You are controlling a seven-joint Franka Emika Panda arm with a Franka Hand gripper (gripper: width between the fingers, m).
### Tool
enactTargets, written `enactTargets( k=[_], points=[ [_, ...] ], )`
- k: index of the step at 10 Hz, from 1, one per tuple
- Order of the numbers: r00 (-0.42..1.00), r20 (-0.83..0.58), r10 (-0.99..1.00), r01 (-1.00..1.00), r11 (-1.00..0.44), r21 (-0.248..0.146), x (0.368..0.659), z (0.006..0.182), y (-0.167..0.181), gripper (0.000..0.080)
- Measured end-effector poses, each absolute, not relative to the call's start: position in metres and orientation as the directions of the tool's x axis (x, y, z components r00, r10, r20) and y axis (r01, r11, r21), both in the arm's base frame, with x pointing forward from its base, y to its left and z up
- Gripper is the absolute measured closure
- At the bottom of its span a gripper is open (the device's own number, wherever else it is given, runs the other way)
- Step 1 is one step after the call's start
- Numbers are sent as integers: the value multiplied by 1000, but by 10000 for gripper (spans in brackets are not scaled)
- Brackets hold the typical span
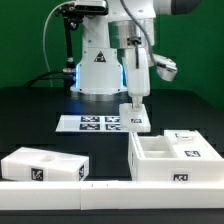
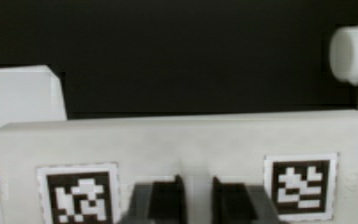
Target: Assemble cabinet
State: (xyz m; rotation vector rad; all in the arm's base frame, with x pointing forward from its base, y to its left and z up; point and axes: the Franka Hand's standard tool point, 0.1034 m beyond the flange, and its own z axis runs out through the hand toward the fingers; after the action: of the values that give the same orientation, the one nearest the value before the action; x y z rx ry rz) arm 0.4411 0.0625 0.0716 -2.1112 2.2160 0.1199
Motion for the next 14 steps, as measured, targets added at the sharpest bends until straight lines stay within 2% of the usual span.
enactTargets(
  k=[2, 7, 10, 14],
  points=[
    [-100, -114, -988, -995, 100, 11, 445, 75, 78, 737],
    [-21, -103, -994, -1000, 20, 11, 448, 77, 83, 737],
    [-4, -105, -995, -1000, 5, -10, 462, 83, 79, 737],
    [51, -107, -993, -999, -49, -19, 459, 84, 58, 737]
  ],
)
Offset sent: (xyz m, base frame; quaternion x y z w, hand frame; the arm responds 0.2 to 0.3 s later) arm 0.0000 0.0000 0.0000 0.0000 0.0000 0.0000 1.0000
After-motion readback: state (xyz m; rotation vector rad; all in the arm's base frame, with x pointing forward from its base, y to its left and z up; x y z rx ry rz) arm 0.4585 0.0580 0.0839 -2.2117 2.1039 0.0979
